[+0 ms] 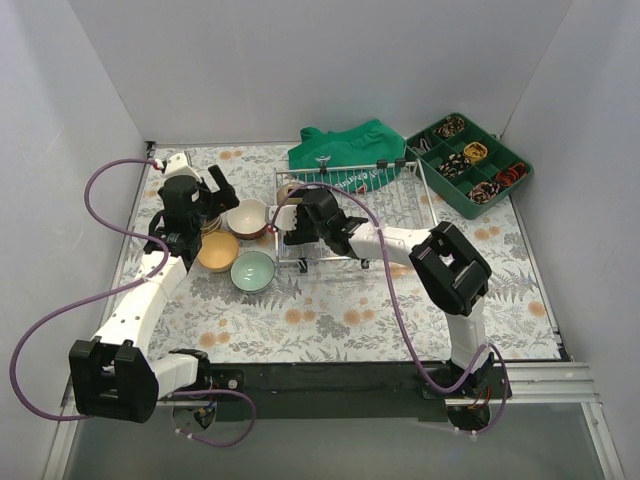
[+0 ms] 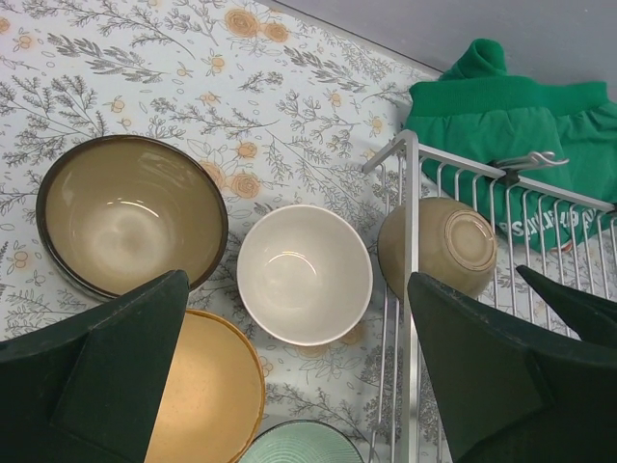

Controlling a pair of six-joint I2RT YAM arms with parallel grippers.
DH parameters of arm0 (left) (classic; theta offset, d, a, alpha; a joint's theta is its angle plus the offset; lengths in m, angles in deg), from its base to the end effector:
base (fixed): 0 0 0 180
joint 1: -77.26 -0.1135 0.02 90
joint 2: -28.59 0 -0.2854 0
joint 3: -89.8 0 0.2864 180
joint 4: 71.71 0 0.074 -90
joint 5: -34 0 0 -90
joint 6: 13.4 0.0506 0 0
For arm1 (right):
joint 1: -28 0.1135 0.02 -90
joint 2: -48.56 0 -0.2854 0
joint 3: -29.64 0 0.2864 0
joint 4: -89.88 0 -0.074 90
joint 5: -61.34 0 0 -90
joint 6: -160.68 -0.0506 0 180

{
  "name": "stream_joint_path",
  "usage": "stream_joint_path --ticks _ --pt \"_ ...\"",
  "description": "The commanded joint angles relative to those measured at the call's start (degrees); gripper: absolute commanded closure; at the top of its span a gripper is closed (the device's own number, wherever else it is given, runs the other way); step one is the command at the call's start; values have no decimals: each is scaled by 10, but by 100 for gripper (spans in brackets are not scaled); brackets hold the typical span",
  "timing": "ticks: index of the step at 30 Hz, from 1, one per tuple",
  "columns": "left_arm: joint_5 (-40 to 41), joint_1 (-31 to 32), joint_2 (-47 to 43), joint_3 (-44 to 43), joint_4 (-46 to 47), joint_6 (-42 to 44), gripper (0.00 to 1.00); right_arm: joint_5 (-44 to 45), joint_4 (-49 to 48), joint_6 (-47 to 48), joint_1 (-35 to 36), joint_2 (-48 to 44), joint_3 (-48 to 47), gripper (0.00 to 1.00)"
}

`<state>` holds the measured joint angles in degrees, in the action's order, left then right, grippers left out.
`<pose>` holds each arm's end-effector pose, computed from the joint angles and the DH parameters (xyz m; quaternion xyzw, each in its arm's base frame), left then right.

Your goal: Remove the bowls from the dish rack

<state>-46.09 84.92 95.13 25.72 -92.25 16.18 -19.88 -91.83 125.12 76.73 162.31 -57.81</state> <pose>0.3049 -0.0322 0.3146 -0.4118 0.7231 -0.2481 0.4960 0.3386 0.3741 0.1962 -0.6317 0.5537 -0.0912 0.5349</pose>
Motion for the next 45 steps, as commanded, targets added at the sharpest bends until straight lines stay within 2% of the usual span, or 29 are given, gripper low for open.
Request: stream_joint_path --ticks 1,13,23,27,30,37,40,45 --pt "-19 0 -7 -1 10 5 2 -25 -26 26 -5 18 -44 1" --pt "-31 0 -12 2 11 4 2 -62 3 18 -7 69 -93 2" --pt "-43 0 -12 6 12 4 2 1 -7 38 -10 118 -117 1" --pt "-48 0 -12 6 13 5 2 42 -8 45 -10 128 -122 5" --pt "-51 0 -12 7 14 4 2 89 -17 52 -8 137 -124 11" --pt "-56 -1 -12 9 17 5 2 150 -95 73 4 109 -73 46" --pt "-58 -1 -13 10 18 6 2 157 -117 67 7 85 -52 54" --pt "-62 -1 -15 13 21 7 2 156 -116 45 8 46 -26 60"
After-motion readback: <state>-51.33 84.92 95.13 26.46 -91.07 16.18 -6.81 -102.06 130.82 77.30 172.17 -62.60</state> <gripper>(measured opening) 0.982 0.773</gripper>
